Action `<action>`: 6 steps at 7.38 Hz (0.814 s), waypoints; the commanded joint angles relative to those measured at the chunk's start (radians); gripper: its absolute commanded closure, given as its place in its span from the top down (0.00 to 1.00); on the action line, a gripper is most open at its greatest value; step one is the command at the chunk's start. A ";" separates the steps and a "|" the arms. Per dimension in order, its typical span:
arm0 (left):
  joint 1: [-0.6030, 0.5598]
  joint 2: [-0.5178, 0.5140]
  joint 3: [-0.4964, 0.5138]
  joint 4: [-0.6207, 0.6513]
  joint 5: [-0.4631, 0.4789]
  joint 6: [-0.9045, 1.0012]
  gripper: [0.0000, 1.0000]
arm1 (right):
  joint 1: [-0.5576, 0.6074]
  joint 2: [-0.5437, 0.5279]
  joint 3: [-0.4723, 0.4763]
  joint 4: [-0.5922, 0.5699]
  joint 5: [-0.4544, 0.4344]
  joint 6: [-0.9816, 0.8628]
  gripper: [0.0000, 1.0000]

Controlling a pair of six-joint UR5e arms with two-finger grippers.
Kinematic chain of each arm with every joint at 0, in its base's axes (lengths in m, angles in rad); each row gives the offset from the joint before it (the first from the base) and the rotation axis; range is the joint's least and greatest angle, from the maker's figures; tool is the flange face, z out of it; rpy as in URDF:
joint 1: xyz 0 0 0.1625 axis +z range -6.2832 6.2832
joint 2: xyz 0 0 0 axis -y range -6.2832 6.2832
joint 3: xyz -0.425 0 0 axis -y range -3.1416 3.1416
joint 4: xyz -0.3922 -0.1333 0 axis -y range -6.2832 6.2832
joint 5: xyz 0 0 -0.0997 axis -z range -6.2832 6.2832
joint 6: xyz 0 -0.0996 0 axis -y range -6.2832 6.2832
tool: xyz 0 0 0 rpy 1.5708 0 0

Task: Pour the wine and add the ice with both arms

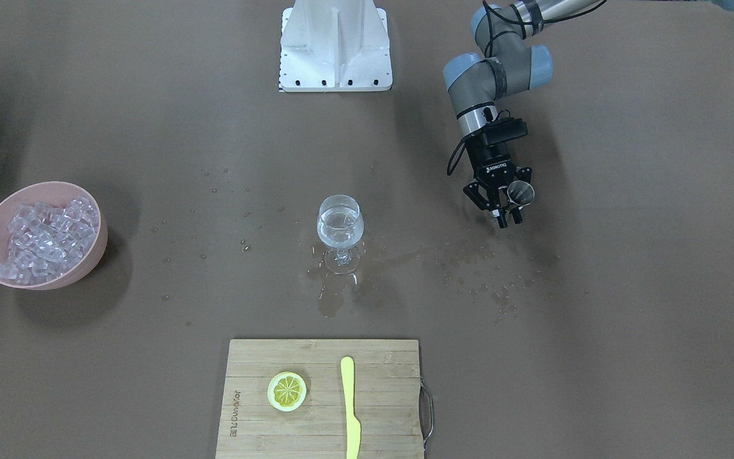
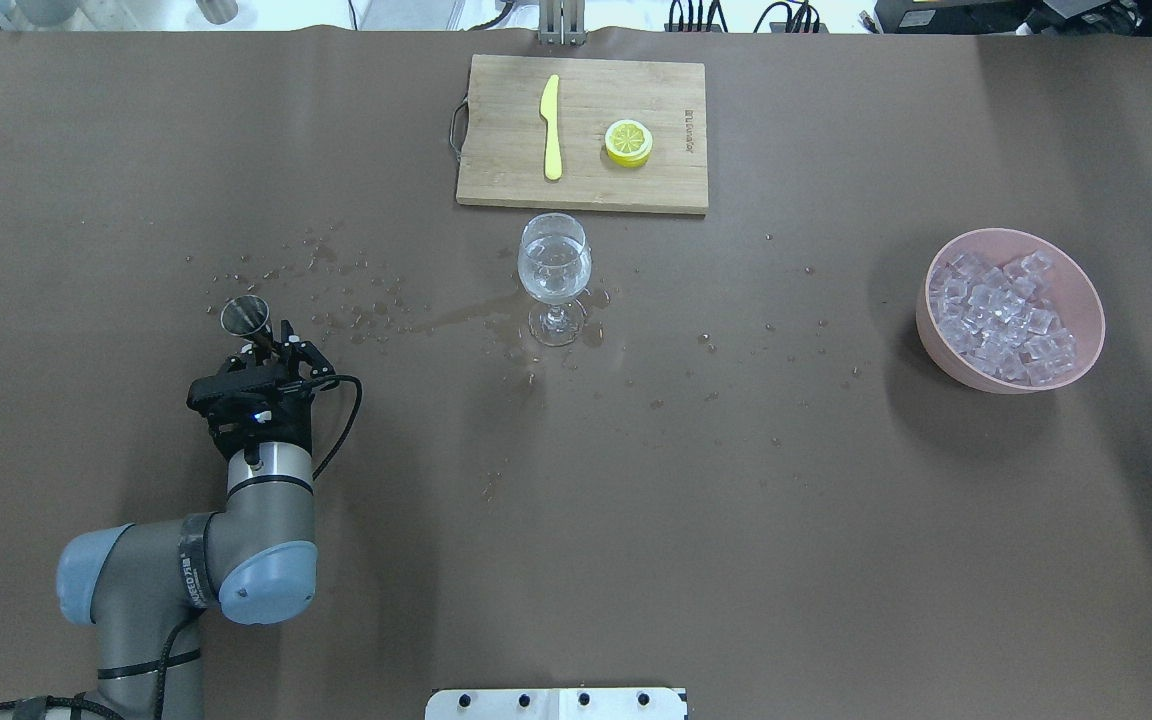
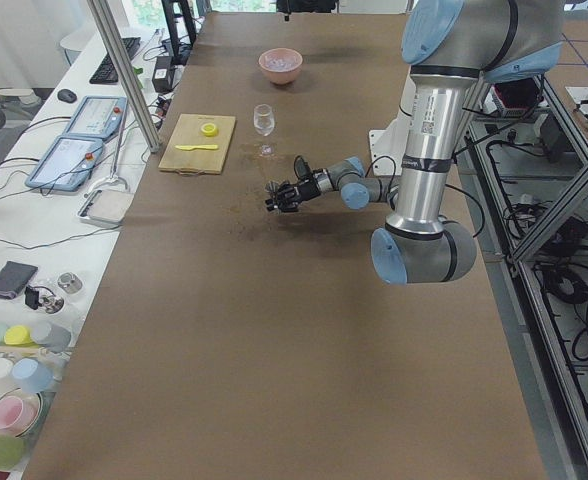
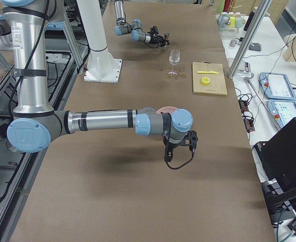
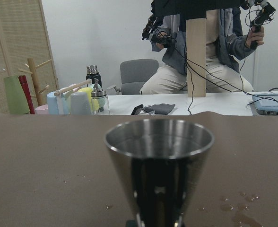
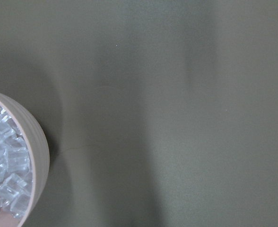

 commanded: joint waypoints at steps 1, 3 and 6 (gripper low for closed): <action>0.003 -0.024 0.011 0.000 -0.004 -0.032 0.00 | 0.001 0.000 0.003 0.001 0.000 0.000 1.00; 0.007 -0.027 0.014 -0.005 -0.004 -0.042 0.00 | 0.001 0.000 0.004 -0.001 0.001 -0.002 1.00; 0.009 -0.027 0.048 -0.002 -0.004 -0.055 0.00 | 0.000 -0.002 0.003 -0.001 0.000 0.000 1.00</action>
